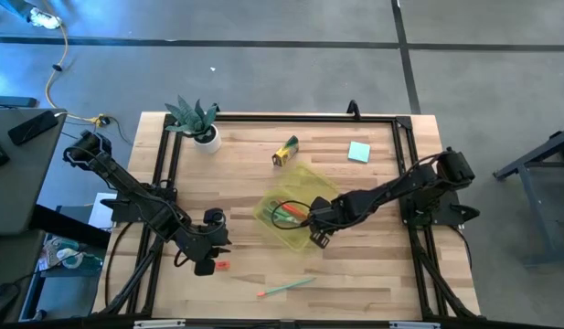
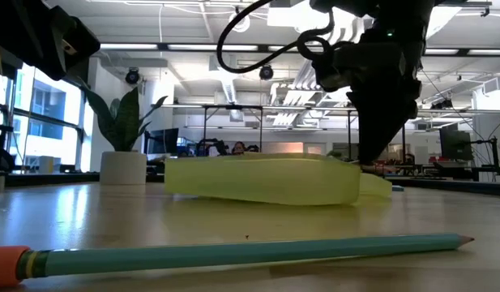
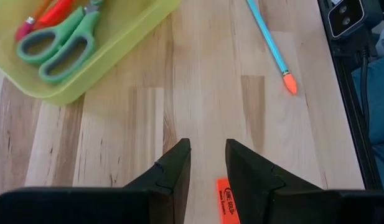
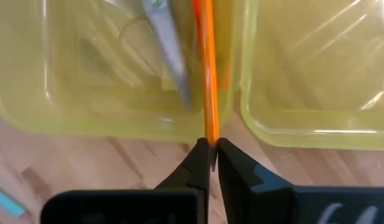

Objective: Pack school essentials
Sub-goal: Put the orange pencil into the yellow box

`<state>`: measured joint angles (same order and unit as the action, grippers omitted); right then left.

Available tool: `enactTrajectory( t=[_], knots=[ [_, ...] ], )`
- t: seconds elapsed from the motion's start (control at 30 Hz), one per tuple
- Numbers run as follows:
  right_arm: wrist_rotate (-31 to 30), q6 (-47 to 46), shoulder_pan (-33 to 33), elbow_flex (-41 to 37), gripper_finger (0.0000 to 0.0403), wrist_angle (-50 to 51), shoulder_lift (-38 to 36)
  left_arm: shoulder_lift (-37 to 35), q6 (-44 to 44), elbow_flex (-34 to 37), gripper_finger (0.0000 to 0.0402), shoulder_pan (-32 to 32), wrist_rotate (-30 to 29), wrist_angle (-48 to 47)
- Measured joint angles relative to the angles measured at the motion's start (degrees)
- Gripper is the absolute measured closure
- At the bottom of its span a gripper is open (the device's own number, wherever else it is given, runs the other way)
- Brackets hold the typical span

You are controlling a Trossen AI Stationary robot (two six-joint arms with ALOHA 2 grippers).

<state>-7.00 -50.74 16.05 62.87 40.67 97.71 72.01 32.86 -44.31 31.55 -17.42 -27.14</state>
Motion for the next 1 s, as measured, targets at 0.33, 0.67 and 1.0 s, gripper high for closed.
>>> enactTrajectory(
  t=[0.33,0.67,1.0],
  knots=[
    [0.65,-1.75,2.92,0.00,0.0392,-0.04,0.00,0.00,0.00,0.00,0.0312,-0.02,-0.17,0.01],
    [-5.57,-1.76,6.84,0.00,0.0392,-0.12,-3.10,0.00,0.00,0.00,0.0312,-0.02,-0.32,0.01],
    [-9.32,0.22,7.60,0.02,0.0401,-1.10,-4.59,0.00,0.00,0.00,0.0312,0.00,-0.32,0.03]
  ],
)
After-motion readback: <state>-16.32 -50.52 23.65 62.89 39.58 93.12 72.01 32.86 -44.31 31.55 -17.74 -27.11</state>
